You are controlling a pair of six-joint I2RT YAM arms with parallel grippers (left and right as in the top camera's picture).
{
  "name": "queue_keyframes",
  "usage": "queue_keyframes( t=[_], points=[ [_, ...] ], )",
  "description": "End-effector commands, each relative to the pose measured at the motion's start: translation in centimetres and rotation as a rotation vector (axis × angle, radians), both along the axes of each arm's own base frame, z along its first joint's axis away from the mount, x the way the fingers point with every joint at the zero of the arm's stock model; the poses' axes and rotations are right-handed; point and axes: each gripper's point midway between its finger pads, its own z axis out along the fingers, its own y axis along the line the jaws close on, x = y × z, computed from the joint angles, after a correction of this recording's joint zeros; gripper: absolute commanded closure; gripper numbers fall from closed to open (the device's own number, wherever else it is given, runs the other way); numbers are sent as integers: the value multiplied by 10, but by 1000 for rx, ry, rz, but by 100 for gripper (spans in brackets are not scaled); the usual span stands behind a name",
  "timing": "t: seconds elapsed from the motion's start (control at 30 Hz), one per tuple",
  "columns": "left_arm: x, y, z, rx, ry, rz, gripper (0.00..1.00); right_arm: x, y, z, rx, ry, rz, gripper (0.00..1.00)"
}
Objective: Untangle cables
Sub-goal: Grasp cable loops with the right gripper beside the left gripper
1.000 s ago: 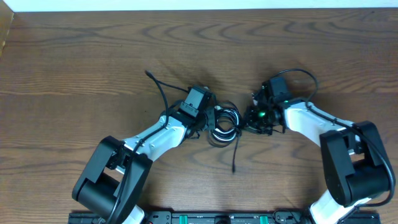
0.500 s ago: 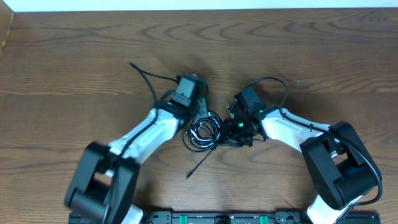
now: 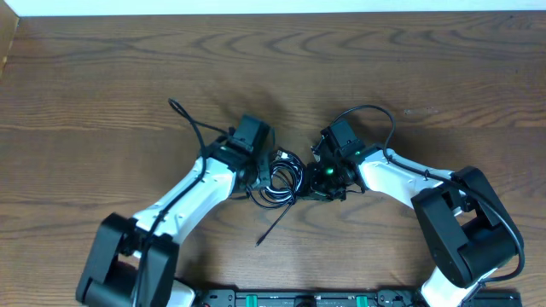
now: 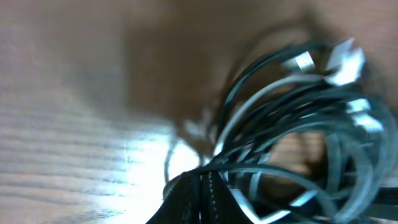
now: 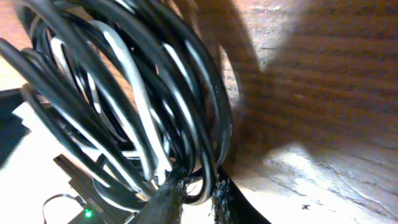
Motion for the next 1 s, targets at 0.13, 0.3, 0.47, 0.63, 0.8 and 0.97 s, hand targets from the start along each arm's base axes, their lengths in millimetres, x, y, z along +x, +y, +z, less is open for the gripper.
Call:
queue_keyframes(
  t=[0.13, 0.3, 0.47, 0.63, 0.8, 0.97],
  points=[
    [17, -11, -23, -17, -32, 5, 92, -4, -29, -38, -183, -31, 9, 70],
    [26, -26, -45, -66, -25, 14, 92, 2, -38, -43, -238, -60, -4, 68],
    [19, -39, -64, -100, 20, -24, 92, 2, -40, -44, -253, -65, -7, 65],
    [19, -47, -63, -127, 12, -79, 92, 1, -39, -40, -241, -72, 18, 69],
    [23, -66, -53, -208, -16, -190, 92, 13, -40, 1, -172, -131, 53, 66],
    [23, -80, -44, -280, -5, -214, 92, 12, -43, 47, -137, -224, 77, 64]
  ],
)
